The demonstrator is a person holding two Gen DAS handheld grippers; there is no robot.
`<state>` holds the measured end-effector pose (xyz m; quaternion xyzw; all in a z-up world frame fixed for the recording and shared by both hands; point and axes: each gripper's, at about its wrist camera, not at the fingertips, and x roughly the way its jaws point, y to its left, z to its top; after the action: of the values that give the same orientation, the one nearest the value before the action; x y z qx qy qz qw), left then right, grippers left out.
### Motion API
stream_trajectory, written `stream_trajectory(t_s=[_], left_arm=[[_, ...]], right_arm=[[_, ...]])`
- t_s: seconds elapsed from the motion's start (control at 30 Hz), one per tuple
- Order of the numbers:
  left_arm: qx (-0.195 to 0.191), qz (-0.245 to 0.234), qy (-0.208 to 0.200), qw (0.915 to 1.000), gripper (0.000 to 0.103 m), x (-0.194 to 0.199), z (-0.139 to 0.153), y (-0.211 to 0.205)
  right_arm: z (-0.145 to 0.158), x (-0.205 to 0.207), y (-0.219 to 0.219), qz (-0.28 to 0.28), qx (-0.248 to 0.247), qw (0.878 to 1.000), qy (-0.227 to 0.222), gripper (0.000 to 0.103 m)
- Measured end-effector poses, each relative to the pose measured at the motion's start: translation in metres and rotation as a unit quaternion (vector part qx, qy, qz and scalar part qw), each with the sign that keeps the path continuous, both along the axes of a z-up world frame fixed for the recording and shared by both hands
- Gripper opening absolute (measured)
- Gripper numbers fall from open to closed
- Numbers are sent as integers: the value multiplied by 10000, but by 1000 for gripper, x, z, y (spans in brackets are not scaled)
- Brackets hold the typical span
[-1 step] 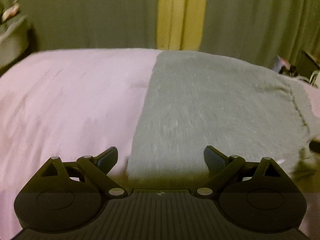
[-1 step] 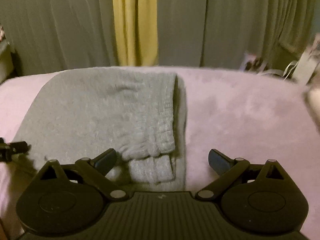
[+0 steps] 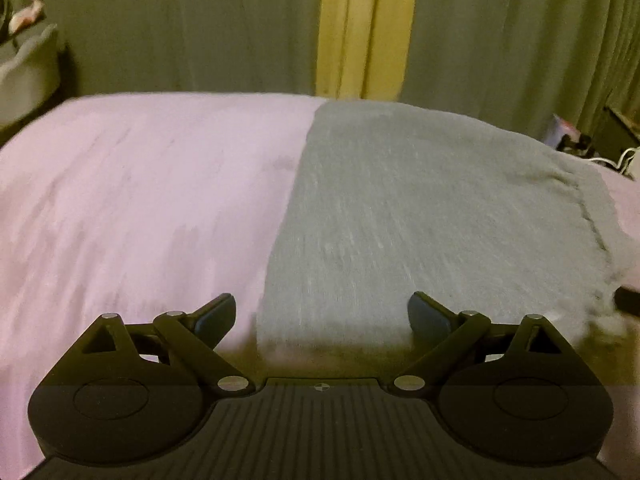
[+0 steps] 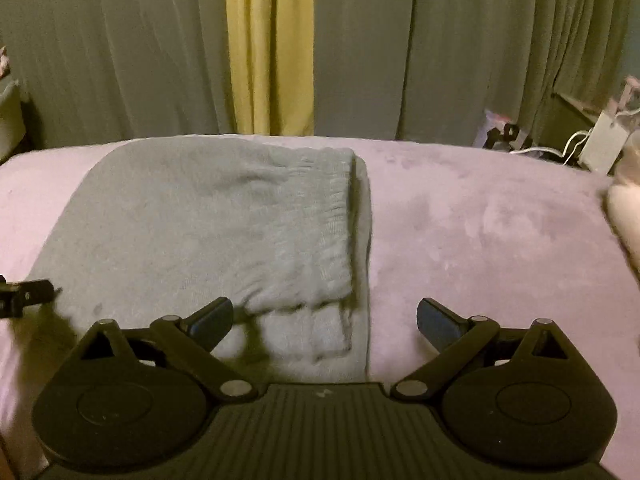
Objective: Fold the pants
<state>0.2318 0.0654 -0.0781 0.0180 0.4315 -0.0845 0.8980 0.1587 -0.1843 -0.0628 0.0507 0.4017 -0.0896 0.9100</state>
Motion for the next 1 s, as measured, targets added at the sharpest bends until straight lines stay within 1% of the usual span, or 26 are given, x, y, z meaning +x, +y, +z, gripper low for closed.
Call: stream_trajectory(t_s=[0.07,0.1,0.2,0.27,0.3,0.37,0.4,0.5,0.63,0.73,0.8,0.9,1.0], left_arm=[[-18,-17,-46,10000,98,-28,8,2],[49,-30,-64,10000,98,-41,12,1],[351,-20,-37,9994,98,-72,23,-7],[597,-147,-40,9981,98,-91,34,-11],[710,-212,-91,9972,98,-100,39,-13],[888,-252,-205,9955,100,-113,50,-16],[917,-197,-189,9954,100,-117,55,-17],[893,-50,-191,9958,100,-130,69,-10],[978,34,-285,9948,101,-139,81,-8],[973,139,-179,9950,101,-139,83,-6],[1053,173,-125,9942,101,-138,82,-7],[1157,73,-120,9932,101,-137,81,-14],[1150,-99,-72,9933,101,-135,78,-21]], right_arm=[[4,-17,13,102,114,9999,69,98],[6,-25,21,104,114,9998,122,98],[10,-51,43,-77,114,9994,331,98],[13,-65,52,-142,240,9988,408,98],[17,-71,57,-110,274,9983,499,98],[24,-78,69,80,163,9965,814,98],[27,-81,74,107,49,9961,876,98],[43,-95,86,76,-269,9972,690,98],[55,-98,85,8,-116,9977,672,98],[61,-99,86,11,-90,9974,710,98],[63,-100,86,-55,-88,9971,753,98],[63,-100,83,-205,-42,9969,754,98],[64,-101,80,-304,2,9967,750,98]])
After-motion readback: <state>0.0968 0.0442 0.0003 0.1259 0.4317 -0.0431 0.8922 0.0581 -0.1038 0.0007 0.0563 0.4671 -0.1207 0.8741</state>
